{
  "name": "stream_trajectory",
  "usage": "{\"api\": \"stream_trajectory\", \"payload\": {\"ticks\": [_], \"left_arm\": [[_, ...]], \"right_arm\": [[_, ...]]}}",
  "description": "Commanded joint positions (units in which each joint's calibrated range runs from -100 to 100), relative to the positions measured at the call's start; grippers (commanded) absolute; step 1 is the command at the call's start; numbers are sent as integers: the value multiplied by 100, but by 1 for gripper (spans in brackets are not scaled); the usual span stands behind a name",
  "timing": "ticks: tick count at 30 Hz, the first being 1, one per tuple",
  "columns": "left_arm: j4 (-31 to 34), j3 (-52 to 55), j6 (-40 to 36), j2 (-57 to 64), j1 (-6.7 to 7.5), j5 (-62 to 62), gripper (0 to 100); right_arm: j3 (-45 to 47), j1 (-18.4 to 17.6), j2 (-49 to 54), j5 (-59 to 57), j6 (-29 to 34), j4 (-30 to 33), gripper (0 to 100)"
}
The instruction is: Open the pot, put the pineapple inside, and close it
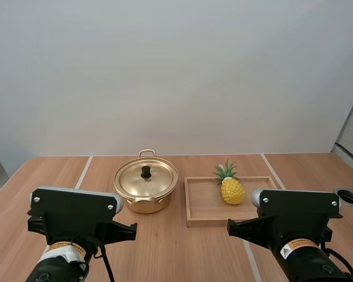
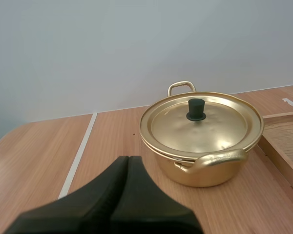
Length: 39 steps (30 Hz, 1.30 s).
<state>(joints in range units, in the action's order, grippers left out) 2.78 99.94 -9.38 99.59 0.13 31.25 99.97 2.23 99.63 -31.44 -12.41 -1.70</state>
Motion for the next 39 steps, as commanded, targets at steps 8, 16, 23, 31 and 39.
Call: {"api": "stream_trajectory", "payload": {"ticks": [8, 16, 23, 31, 39], "left_arm": [[-53, 6, 2, 41, 23, -134, 0], [-62, 6, 2, 41, 23, -133, 0], [-75, 6, 2, 41, 23, -197, 0], [-75, -722, 16, 41, 23, -197, 0], [-75, -2090, 13, 41, 23, -197, 0]], "right_arm": [[3, 19, 37, 33, 32, -5, 0], [3, 19, 37, 33, 32, -5, 0], [3, 19, 37, 232, 32, -162, 0], [-268, 19, 37, 632, 32, -185, 0], [-2227, 19, 37, 632, 32, -265, 0]]}}
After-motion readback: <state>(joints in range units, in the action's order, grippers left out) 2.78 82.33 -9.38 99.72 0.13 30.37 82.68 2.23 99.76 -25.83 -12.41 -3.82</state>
